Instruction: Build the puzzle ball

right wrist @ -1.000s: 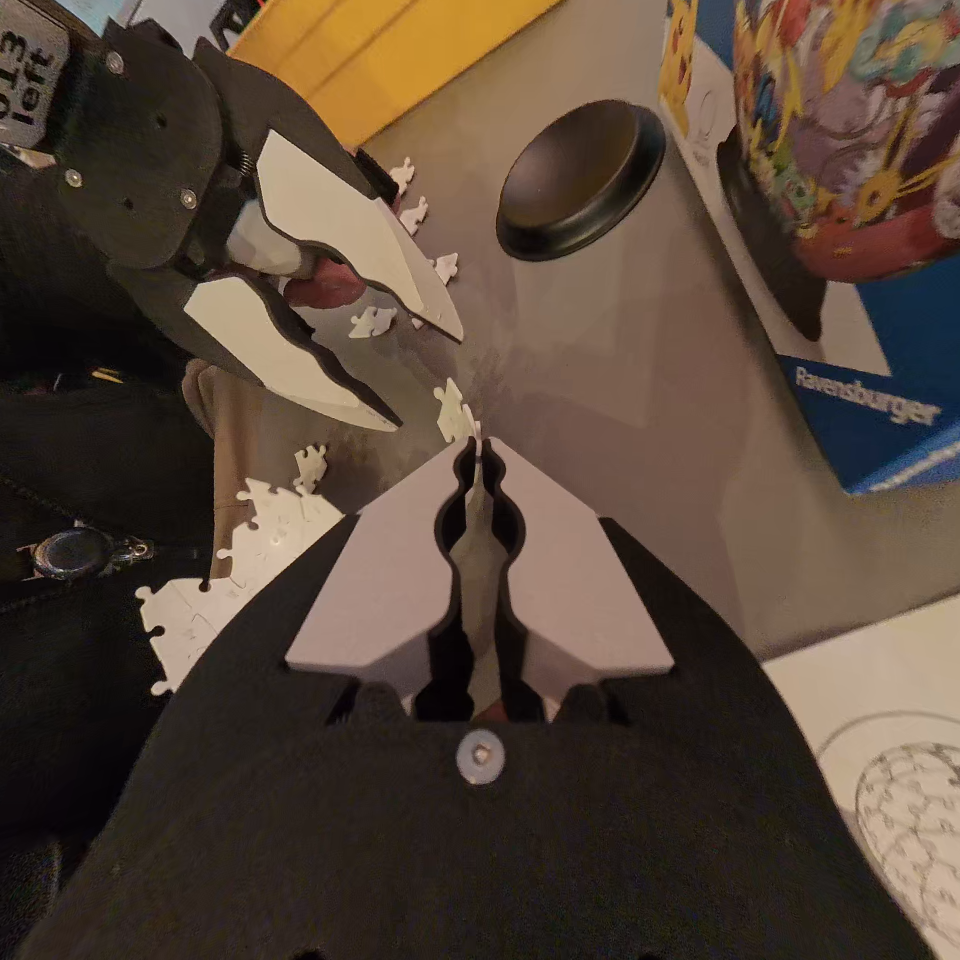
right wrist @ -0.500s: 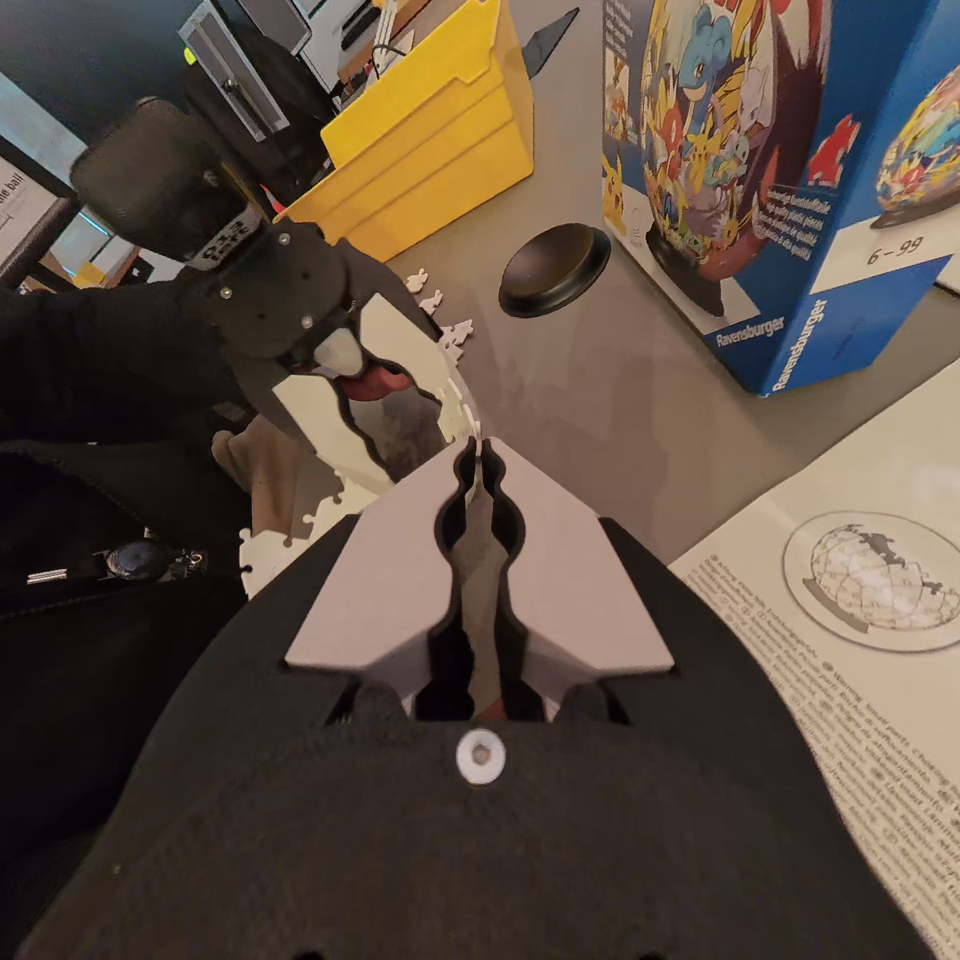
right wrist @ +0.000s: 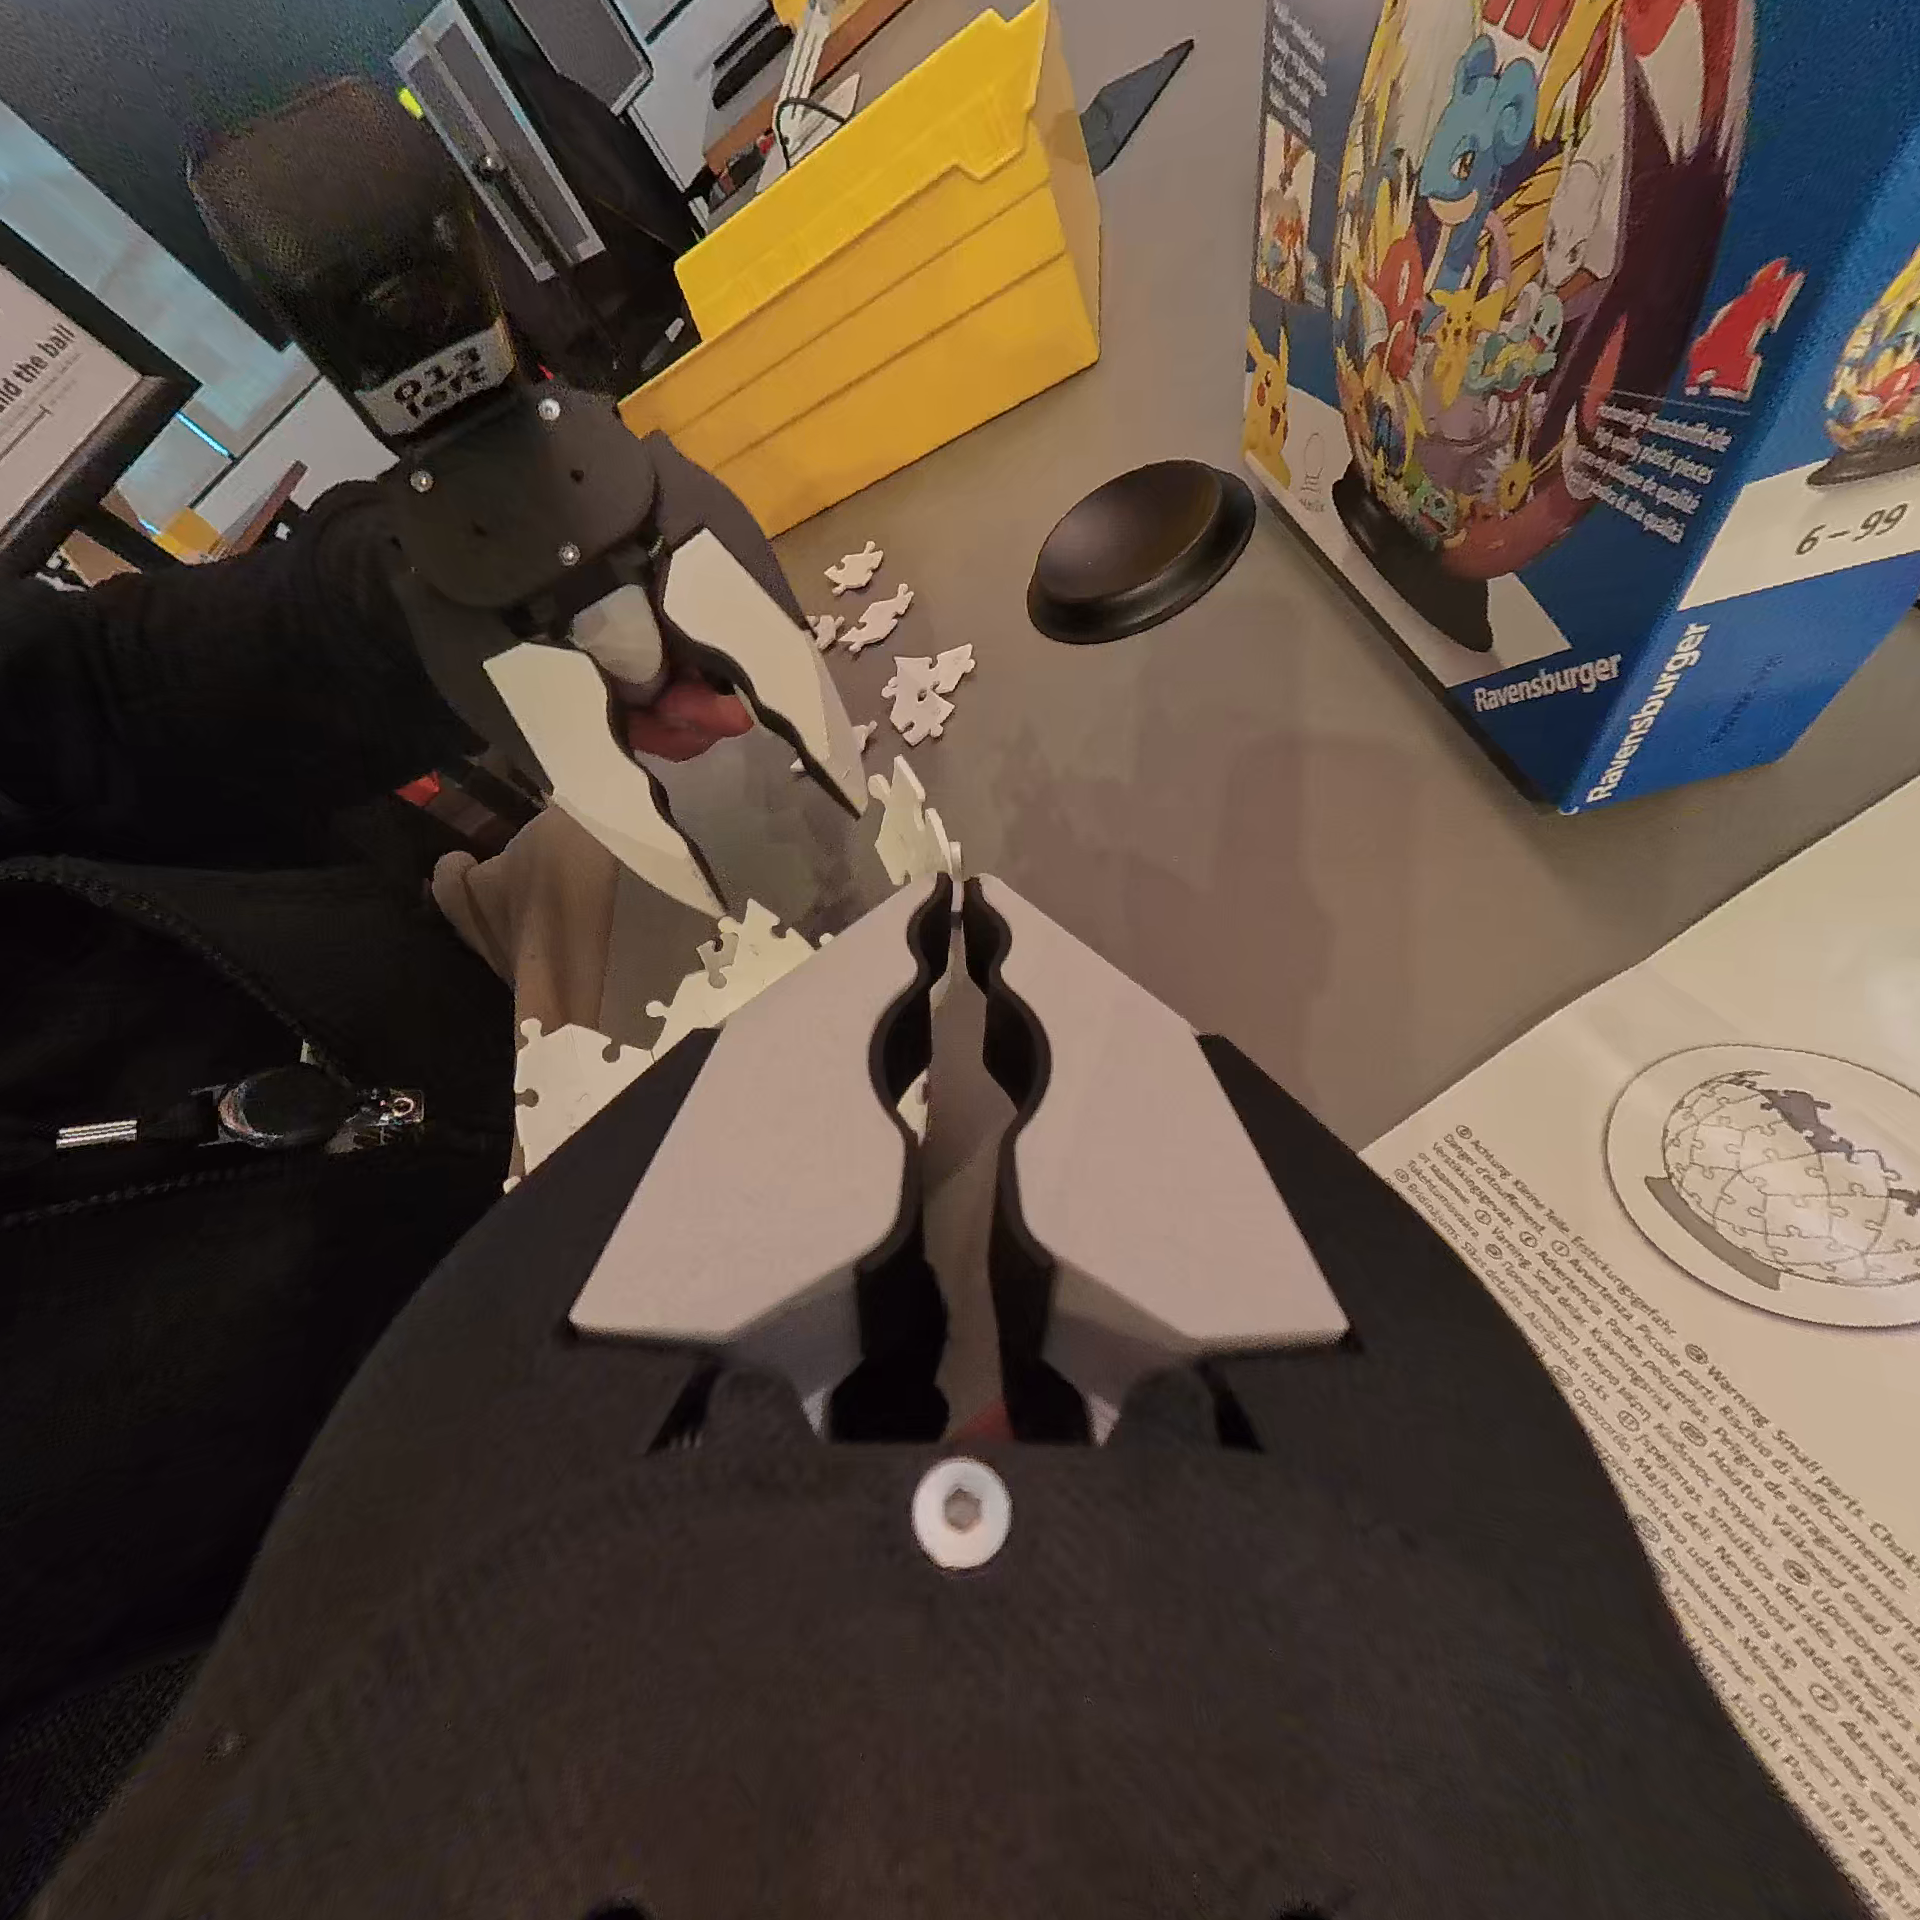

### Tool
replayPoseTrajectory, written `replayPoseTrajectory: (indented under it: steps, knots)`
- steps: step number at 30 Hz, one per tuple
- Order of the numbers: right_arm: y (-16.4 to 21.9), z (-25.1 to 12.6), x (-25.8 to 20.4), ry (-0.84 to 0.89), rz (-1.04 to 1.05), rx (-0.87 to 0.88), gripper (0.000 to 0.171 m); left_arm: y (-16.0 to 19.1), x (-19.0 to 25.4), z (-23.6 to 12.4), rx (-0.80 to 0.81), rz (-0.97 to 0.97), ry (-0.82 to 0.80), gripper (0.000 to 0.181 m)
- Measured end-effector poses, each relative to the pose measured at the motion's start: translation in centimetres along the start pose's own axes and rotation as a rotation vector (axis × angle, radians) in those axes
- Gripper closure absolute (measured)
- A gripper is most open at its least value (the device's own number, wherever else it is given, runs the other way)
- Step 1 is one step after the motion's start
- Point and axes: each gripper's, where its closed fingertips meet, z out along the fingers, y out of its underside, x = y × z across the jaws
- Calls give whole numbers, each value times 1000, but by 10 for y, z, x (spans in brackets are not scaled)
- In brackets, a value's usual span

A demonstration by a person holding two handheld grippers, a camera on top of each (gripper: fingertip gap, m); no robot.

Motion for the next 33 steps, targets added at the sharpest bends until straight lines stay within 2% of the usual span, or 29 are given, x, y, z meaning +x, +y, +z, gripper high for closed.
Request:
replayPoseTrajectory:
  steps: [15,19,23,25,29,33]
  knots:
    - [1,-44,-5,140,30,93,171,12,38,7,-30,39,105,143]
    - [6,-59,-7,182,48,130,171,10,26,1,-46,57,60,135]
    - [13,-69,-7,217,74,155,171,-12,4,-1,33,65,3,128]
    - [15,-73,-8,224,83,174,171,-21,-4,9,38,93,-15,123]
    - [21,-75,-13,233,92,180,171,-40,-6,37,-8,277,-43,116]
    - [25,-79,-14,237,105,198,171,-50,-7,67,-16,339,18,129]
